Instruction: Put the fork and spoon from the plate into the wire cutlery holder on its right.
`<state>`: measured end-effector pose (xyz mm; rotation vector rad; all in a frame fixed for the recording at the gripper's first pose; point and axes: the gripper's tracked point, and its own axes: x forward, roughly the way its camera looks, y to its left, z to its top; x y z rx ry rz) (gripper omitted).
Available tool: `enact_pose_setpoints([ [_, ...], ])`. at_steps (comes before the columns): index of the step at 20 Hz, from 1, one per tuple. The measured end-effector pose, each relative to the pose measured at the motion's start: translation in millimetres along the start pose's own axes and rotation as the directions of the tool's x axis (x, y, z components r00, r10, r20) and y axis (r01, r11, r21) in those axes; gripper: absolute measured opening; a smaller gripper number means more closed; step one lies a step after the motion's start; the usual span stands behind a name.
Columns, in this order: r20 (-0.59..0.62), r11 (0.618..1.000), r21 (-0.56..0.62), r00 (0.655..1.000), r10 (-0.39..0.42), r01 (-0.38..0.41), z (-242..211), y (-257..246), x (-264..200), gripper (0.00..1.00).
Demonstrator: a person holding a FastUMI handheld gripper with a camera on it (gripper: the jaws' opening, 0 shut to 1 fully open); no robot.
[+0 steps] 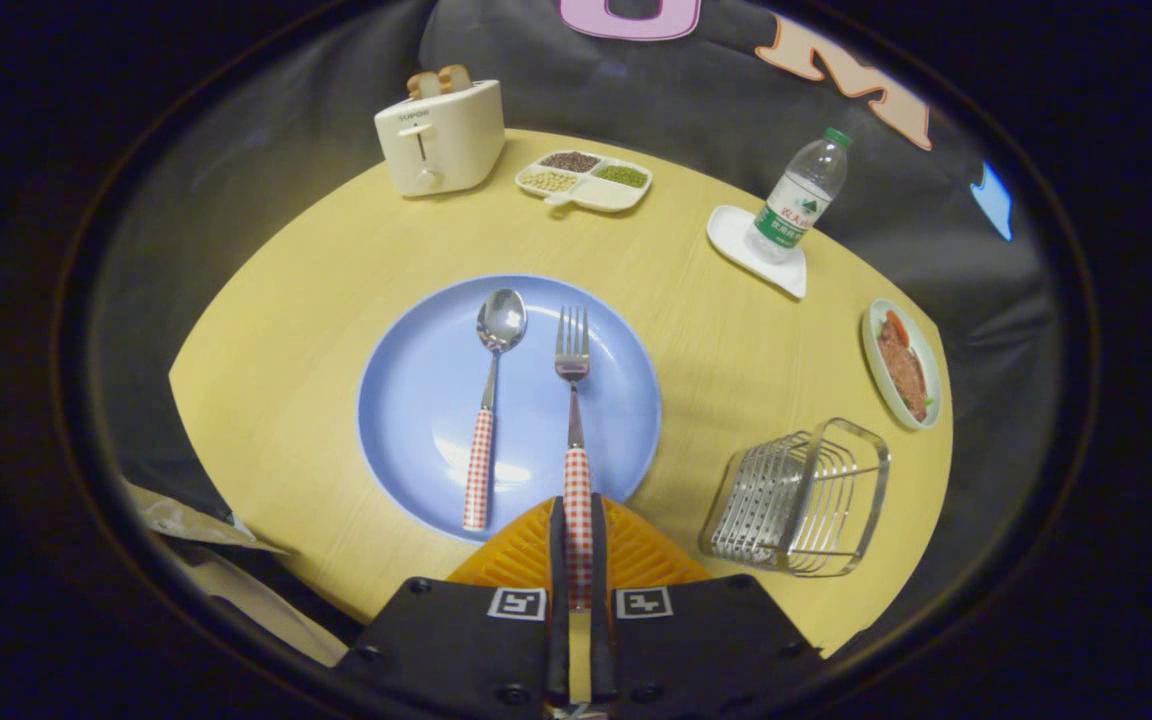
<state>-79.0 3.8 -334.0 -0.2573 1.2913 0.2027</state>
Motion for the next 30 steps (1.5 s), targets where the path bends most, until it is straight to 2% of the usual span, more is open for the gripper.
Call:
enact_pose_setpoints([
  [10, -0.043, 0.998, -0.050, 0.999, 0.020, -0.022, 0.0, -44.6, -59.2, 0.11],
  [17, -0.121, 0.992, -0.121, 0.993, 0.012, -0.027, -14.1, -85.7, -95.9, 0.11],
  [25, -0.213, 0.991, -0.131, 0.977, -0.014, -0.014, -35.4, -135.4, -117.7, 0.11],
  [30, -0.281, 0.991, -0.130, 0.960, -0.005, -0.032, -53.7, -158.1, -123.4, 0.11],
])
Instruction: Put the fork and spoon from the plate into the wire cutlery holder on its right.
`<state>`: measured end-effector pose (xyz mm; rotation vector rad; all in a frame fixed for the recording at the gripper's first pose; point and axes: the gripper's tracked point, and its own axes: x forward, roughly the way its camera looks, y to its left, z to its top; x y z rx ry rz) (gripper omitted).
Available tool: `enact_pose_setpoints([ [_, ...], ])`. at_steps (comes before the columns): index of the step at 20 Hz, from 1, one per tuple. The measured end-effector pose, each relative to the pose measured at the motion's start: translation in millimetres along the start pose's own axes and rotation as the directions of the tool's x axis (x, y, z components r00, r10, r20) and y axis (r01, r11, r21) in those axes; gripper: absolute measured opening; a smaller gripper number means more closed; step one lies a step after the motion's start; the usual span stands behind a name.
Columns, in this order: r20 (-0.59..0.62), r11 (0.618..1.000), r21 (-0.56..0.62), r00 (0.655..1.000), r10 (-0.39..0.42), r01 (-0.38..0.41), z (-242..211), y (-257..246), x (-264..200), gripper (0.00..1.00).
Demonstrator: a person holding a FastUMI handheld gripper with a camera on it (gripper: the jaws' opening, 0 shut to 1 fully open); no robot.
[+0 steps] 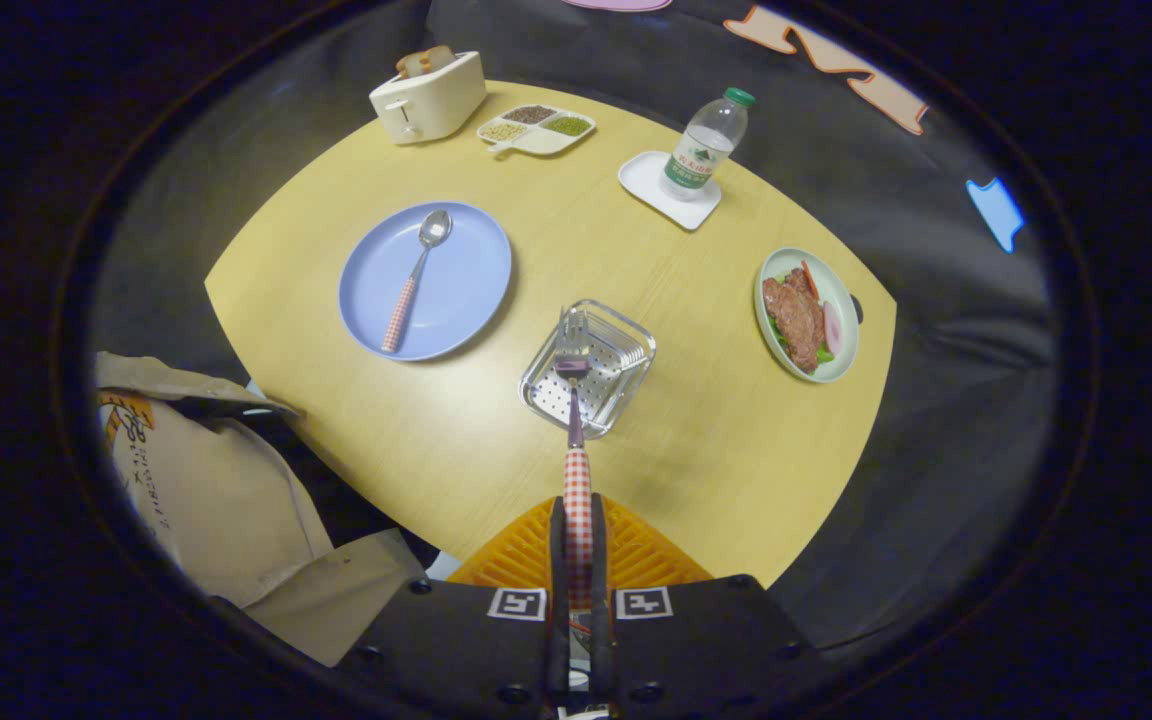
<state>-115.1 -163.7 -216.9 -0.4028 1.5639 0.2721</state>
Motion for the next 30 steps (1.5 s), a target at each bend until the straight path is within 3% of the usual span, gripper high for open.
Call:
enact_pose_setpoints([
  [8, -0.138, 0.998, -0.035, 0.990, 0.042, -0.048, -7.3, -10.9, 20.5, 0.11],
  [16, -0.235, 0.995, -0.087, 0.972, 0.032, -0.054, 2.7, -7.4, 45.8, 0.11],
  [24, -0.280, 0.996, -0.071, 0.959, 0.038, -0.060, 11.6, -7.2, 63.1, 0.12],
  [30, -0.247, 0.998, -0.024, 0.968, 0.048, -0.055, 18.4, -7.9, 63.7, 0.17],
])
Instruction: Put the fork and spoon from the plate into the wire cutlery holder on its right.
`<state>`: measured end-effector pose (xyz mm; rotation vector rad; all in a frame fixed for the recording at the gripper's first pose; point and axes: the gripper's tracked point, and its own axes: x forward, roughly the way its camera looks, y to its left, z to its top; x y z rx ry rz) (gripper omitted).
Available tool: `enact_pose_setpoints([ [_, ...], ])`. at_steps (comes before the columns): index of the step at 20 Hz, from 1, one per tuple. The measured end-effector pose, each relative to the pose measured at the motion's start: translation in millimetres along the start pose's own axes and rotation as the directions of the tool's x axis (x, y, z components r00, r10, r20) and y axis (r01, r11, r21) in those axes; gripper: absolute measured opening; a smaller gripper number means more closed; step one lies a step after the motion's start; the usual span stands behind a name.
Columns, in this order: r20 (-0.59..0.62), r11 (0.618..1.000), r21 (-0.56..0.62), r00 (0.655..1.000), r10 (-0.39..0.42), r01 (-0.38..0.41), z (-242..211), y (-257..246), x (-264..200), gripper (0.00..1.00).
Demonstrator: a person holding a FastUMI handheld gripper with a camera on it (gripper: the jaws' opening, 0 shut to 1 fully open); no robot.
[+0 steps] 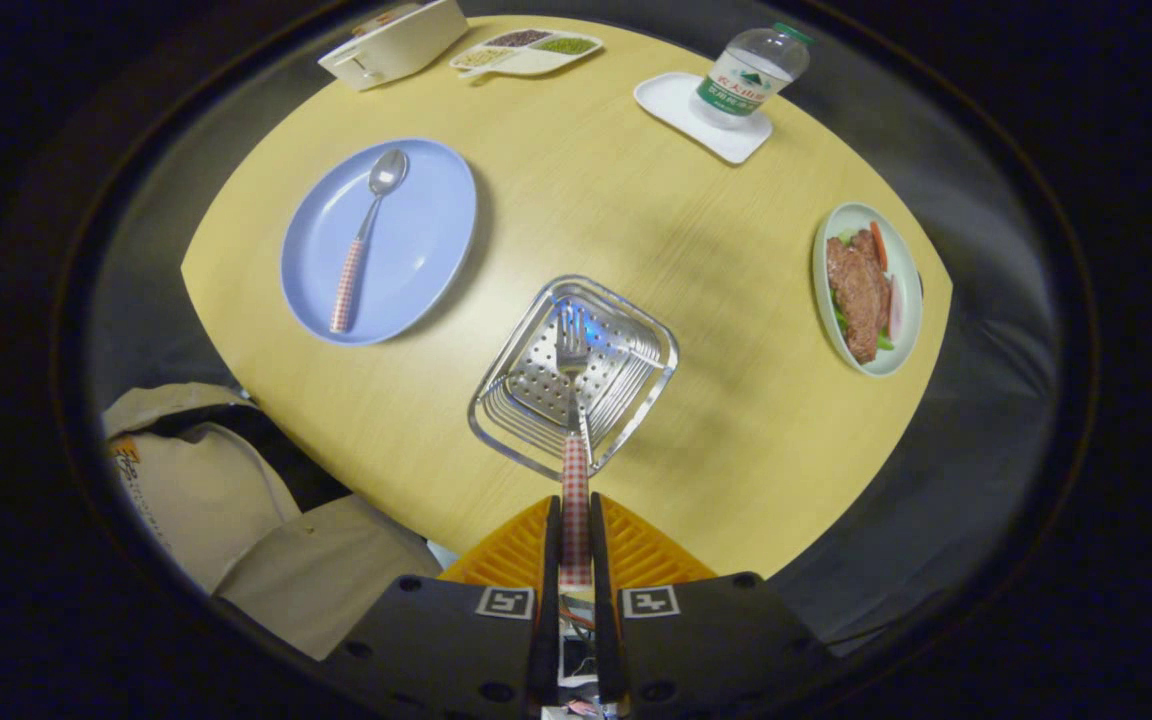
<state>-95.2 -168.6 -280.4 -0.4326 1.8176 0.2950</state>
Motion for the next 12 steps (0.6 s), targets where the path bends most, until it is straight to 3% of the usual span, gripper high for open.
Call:
enact_pose_setpoints([
  [5, 0.071, 0.999, 0.042, 0.997, -0.007, 0.004, 7.7, -4.0, -4.3, 0.21],
  [9, 0.233, 0.997, 0.078, 0.972, -0.012, -0.006, 29.3, 1.7, -14.9, 0.55],
  [12, 0.382, 0.994, 0.111, 0.924, -0.036, -0.007, 46.1, 11.7, -28.0, 0.80],
])
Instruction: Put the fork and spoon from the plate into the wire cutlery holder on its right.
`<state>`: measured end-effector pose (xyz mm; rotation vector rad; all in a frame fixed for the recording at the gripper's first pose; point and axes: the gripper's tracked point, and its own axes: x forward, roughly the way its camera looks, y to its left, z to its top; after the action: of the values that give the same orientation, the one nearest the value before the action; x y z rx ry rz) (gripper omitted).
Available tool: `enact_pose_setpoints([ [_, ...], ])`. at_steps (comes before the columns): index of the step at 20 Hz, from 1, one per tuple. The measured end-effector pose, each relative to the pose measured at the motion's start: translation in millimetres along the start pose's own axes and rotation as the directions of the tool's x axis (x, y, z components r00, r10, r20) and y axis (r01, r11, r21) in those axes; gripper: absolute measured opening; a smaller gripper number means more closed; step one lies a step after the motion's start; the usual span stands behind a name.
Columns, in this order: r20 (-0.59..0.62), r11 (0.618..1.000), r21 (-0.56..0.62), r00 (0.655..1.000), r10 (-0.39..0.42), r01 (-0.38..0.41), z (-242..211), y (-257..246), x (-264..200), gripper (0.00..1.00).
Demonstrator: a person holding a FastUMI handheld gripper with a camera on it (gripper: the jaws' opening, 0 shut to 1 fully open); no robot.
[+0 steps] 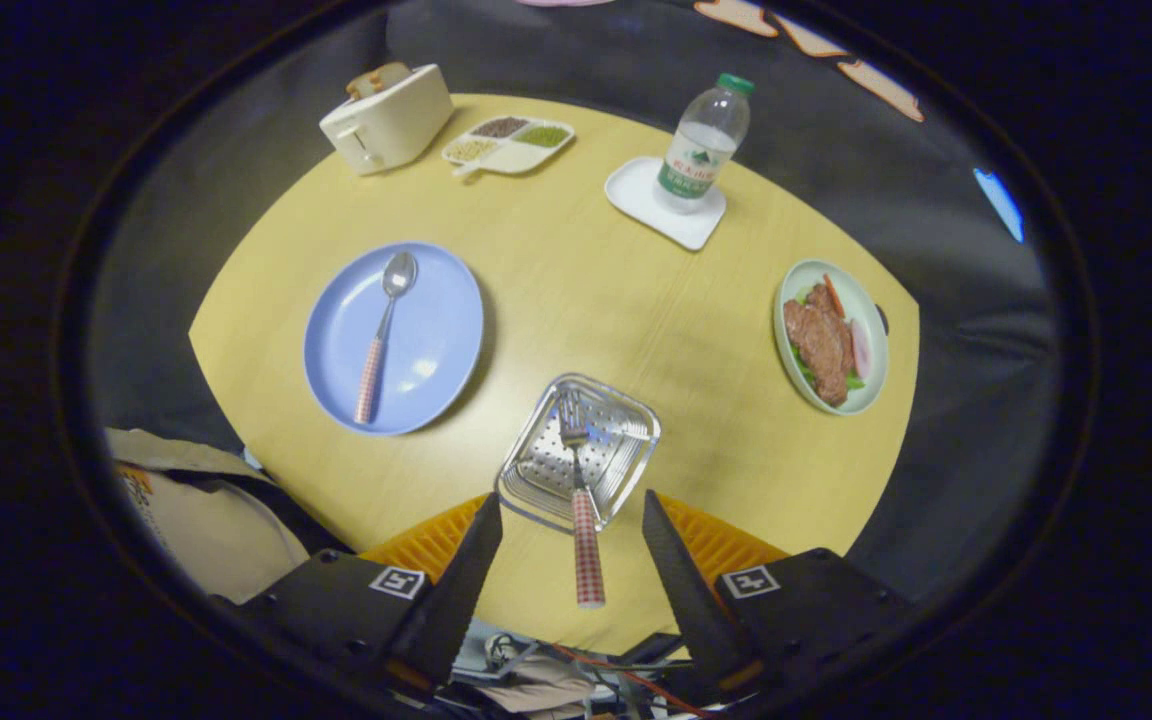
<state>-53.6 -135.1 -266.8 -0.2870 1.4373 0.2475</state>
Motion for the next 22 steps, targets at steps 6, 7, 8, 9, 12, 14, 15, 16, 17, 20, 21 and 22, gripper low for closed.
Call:
enact_pose_setpoints([
  [6, 0.289, 0.998, 0.052, 0.956, -0.056, 0.043, 25.4, 30.0, -12.0, 0.97],
  [7, 0.336, 0.997, 0.061, 0.940, -0.062, 0.045, 30.7, 35.5, -13.8, 0.97],
  [8, 0.376, 0.997, 0.073, 0.924, -0.064, 0.039, 35.3, 42.7, -15.9, 0.97],
  [9, 0.409, 0.996, 0.088, 0.910, -0.066, 0.033, 38.5, 49.0, -17.5, 0.97],
  [12, 0.480, 0.993, 0.115, 0.875, -0.066, 0.012, 49.5, 71.3, -18.3, 0.97],
  [14, 0.525, 0.992, 0.126, 0.849, -0.067, 0.000, 56.0, 86.6, -18.6, 0.97],
  [15, 0.552, 0.991, 0.130, 0.831, -0.068, -0.005, 61.2, 92.9, -18.3, 0.98],
  [16, 0.566, 0.991, 0.135, 0.821, -0.073, -0.005, 63.9, 98.3, -16.9, 0.98],
  [17, 0.572, 0.990, 0.138, 0.816, -0.079, 0.000, 63.5, 101.9, -12.6, 0.98],
  [20, 0.565, 0.990, 0.139, 0.822, -0.066, -0.015, 62.7, 120.8, 7.0, 0.98],
  [21, 0.557, 0.990, 0.135, 0.829, -0.049, -0.032, 60.3, 130.1, 17.7, 0.98],
  [22, 0.547, 0.991, 0.129, 0.836, -0.035, -0.043, 57.8, 137.8, 26.5, 0.98],
])
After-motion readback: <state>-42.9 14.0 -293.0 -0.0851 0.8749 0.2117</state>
